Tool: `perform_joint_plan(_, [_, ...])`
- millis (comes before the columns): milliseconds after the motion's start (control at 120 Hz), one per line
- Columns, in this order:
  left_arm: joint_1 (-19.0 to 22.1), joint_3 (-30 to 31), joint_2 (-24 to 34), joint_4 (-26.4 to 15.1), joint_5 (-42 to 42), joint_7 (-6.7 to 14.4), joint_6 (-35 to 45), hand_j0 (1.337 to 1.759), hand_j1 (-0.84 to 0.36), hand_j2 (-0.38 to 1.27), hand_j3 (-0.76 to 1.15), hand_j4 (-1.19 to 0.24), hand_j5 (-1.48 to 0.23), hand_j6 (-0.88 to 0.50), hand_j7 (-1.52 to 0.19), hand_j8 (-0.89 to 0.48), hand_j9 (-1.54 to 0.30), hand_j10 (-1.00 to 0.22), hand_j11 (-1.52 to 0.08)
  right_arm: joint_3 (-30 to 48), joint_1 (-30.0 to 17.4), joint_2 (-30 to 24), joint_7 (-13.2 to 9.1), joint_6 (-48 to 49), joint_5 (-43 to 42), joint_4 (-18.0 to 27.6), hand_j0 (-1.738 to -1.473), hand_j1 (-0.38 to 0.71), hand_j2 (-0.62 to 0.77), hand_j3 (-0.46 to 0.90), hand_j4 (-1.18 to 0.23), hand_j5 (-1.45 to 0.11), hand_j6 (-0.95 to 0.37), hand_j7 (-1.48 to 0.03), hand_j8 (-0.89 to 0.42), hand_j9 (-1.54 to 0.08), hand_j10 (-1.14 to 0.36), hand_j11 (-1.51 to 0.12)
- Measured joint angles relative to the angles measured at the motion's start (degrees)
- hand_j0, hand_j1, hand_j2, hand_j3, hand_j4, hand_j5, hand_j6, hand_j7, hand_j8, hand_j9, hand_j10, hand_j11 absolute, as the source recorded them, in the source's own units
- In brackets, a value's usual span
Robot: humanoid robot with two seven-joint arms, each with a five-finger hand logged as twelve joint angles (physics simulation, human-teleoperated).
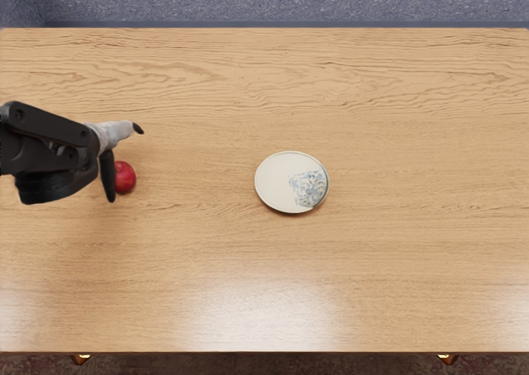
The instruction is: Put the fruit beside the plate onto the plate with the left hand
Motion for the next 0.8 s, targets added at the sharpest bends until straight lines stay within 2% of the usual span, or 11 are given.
perform_joint_plan(242, [3.23, -0.08, 0.04, 0.02, 0.17, 0.13, 2.94, 1.658, 0.07, 0.05, 0.00, -0.23, -0.30, -0.23, -0.30, -0.23, -0.30, -0.23, -0.30, 0.00, 0.00, 0.00, 0.00, 0.00, 0.00, -0.01, -1.658, -0.35, 0.00, 0.00, 0.00, 0.00, 0.00, 0.00, 0.00, 0.00, 0.00, 0.00])
perform_joint_plan(533, [4.40, -0.59, 0.43, 0.14, 0.11, 0.14, 4.47, 1.658, -0.06, 0.07, 0.00, -0.35, -0.45, -0.35, -0.45, -0.35, -0.45, -0.35, -0.45, 0.00, 0.00, 0.00, 0.00, -0.01, 0.00, 0.02, -1.658, -0.35, 0.00, 0.00, 0.00, 0.00, 0.00, 0.00, 0.00, 0.00, 0.00, 0.00])
perform_joint_plan(800, [3.85, -0.65, 0.64, 0.09, -0.12, 0.13, 4.58, 1.658, -0.18, 0.11, 0.00, -0.45, -0.59, -0.45, -0.59, -0.45, -0.59, -0.45, -0.59, 0.00, 0.00, 0.00, 0.00, 0.01, 0.00, 0.01, -1.658, -0.35, 0.00, 0.00, 0.00, 0.00, 0.00, 0.00, 0.00, 0.00, 0.00, 0.00])
